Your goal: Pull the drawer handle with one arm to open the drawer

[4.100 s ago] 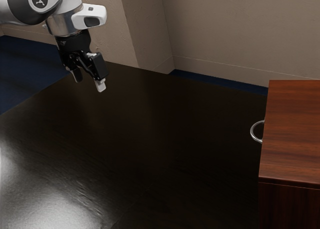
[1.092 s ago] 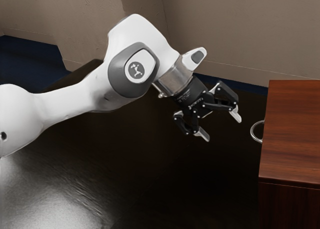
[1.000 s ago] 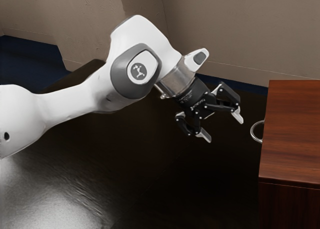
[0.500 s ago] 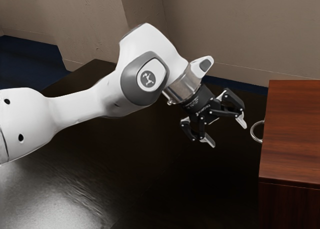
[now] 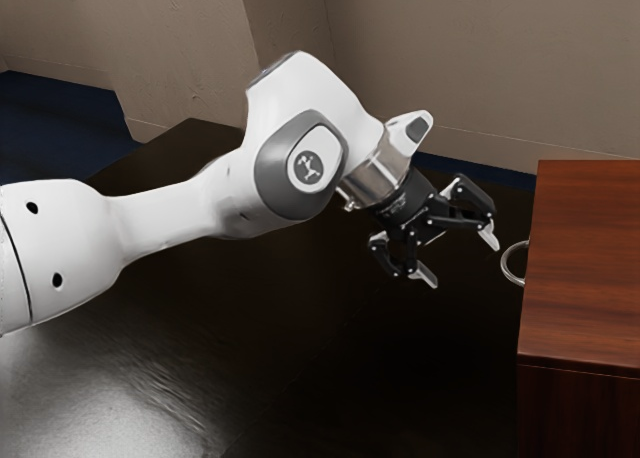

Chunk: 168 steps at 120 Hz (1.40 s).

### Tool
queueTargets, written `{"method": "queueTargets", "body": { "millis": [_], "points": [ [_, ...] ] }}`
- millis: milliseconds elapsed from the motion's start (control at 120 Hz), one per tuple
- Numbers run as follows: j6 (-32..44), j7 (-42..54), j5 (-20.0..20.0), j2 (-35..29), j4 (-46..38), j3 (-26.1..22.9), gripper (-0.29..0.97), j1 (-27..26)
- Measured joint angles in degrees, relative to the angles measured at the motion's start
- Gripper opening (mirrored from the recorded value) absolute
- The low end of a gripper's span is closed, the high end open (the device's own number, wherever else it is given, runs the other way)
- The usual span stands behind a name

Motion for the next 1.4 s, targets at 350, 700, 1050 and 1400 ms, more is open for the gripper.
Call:
{"method": "queueTargets", "body": {
  "millis": [350, 700, 1050, 1400],
  "points": [
    [5.9, -0.2, 0.4, 0.3, -1.3, 0.5, 0.68, -0.4],
    [2.1, -0.5, -0.6, -0.5, -1.5, 0.5, 0.68, -0.6],
    [1.9, -0.7, -1.3, -0.2, -1.3, 0.4, 0.68, -1.8],
    [3.0, -1.0, 0.6, 0.1, -2.6, 0.7, 0.68, -2.9]
  ]
}}
